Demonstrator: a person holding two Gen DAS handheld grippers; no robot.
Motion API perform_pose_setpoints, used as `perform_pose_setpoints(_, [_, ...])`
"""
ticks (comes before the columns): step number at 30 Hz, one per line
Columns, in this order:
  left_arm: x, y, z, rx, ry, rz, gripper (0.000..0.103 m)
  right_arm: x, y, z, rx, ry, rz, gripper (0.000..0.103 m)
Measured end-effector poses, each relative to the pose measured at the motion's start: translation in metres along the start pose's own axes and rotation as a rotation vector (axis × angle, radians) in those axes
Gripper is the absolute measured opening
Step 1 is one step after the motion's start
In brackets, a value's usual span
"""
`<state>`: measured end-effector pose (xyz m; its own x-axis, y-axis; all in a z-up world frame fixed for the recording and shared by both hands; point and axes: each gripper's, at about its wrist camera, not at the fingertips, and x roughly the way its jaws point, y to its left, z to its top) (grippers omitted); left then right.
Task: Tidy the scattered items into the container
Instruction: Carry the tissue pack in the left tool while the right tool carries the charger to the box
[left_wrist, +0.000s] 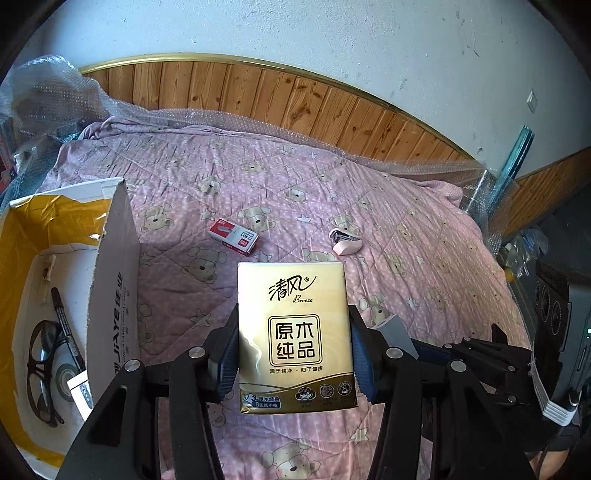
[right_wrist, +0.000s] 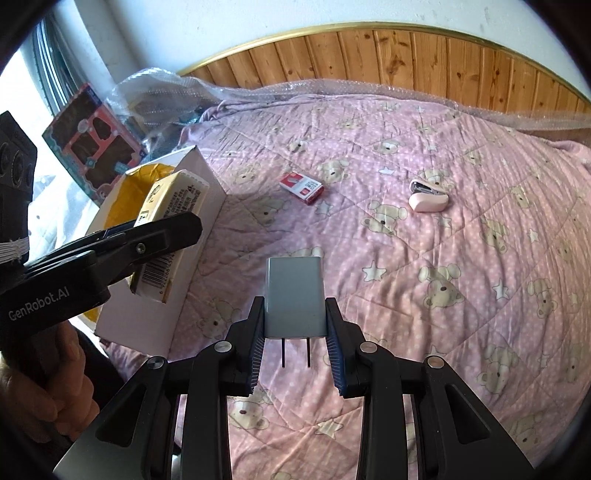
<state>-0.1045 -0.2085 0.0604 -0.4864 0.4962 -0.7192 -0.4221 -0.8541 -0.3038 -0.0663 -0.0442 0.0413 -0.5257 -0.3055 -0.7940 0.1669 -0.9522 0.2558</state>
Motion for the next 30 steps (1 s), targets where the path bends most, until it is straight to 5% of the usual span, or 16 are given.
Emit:
perform_pose_setpoints(18, [-0.05, 0.027, -0.003, -0.021, -0.023, 0.085, 0.053, 0.005, 0.026, 0.003, 0.023, -0.057, 0.11, 0.032])
perform_pose_setpoints(30, [-0.096, 0.091, 0.019, -0.1, -0.091, 0.171, 0.053, -0.013, 0.052, 0.035, -0.04, -0.097, 0.178, 0.032])
